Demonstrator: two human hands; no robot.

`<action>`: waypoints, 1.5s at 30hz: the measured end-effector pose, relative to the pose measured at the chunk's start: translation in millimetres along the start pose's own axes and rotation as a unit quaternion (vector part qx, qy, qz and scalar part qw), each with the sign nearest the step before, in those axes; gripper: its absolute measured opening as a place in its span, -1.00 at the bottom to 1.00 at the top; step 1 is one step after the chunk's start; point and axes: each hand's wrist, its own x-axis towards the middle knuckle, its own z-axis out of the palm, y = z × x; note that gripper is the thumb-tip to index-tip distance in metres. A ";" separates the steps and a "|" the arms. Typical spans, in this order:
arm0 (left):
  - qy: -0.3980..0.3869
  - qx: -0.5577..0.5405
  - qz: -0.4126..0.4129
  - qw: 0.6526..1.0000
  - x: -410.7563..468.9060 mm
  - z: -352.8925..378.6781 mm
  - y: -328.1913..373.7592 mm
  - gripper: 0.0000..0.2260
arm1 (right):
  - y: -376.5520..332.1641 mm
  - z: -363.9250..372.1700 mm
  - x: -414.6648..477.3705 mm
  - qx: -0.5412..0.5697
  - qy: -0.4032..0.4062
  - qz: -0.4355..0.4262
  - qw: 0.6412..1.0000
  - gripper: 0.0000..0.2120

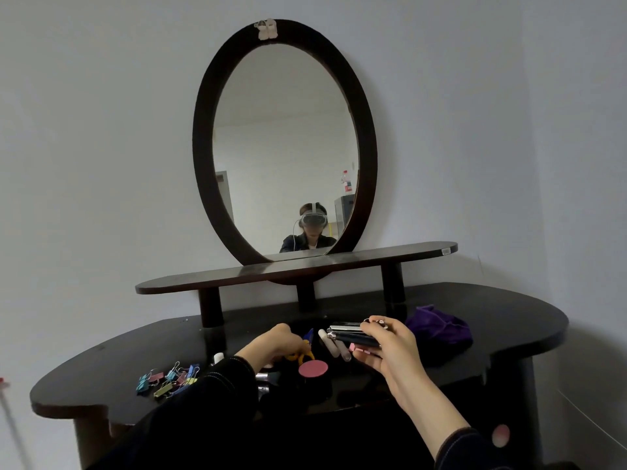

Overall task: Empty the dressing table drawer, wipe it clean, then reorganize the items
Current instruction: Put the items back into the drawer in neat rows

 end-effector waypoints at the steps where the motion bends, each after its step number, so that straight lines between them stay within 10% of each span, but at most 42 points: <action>1: 0.006 -0.015 0.003 1.000 -1.6 -0.7 -0.8 -0.76 | 0.0 0.3 0.1 0.002 -0.002 0.001 1.000 -0.74; 10: 0.121 -0.390 0.103 0.907 -33.5 -16.0 -3.7 -0.88 | 3.2 -3.4 1.1 -0.020 -0.026 -0.002 0.999 -0.72; 16: -0.110 -0.580 0.219 0.777 -129.9 10.3 -29.3 -0.84 | -4.4 -2.2 -44.0 0.046 -0.071 -0.019 0.996 -0.78; 25: -0.267 -0.587 0.114 0.756 -195.2 132.9 -115.9 -0.53 | 79.9 -61.5 -171.6 -0.260 -0.097 -0.108 0.955 -0.74; 30: -0.270 -0.636 0.032 0.722 -187.8 187.1 -140.8 -0.77 | 126.9 -88.2 -180.9 -0.330 -0.181 0.031 0.926 -0.65; 33: -0.259 -0.622 -0.022 0.738 -175.4 213.5 -159.3 -0.79 | 140.8 -109.2 -170.9 -0.343 -0.209 0.109 0.909 -0.65; 36: -0.295 -0.523 -0.049 0.798 -162.3 230.9 -175.1 -0.86 | 149.6 -132.1 -156.3 -0.478 -0.147 -0.013 0.866 -0.64; 39: -0.303 -0.330 -0.025 0.894 -143.4 241.9 -180.1 -0.89 | 161.3 -141.6 -141.1 -0.654 -0.215 -0.154 0.709 -0.47; 42: -0.309 -0.245 0.023 0.919 -127.1 247.6 -181.7 -0.93 | 187.2 -145.9 -132.5 -0.746 -0.322 -0.153 0.563 -0.42; 45: -0.289 -0.294 0.013 0.911 -116.9 248.9 -192.9 -0.94 | 208.4 -148.7 -133.2 -0.738 -0.328 -0.128 0.576 -0.59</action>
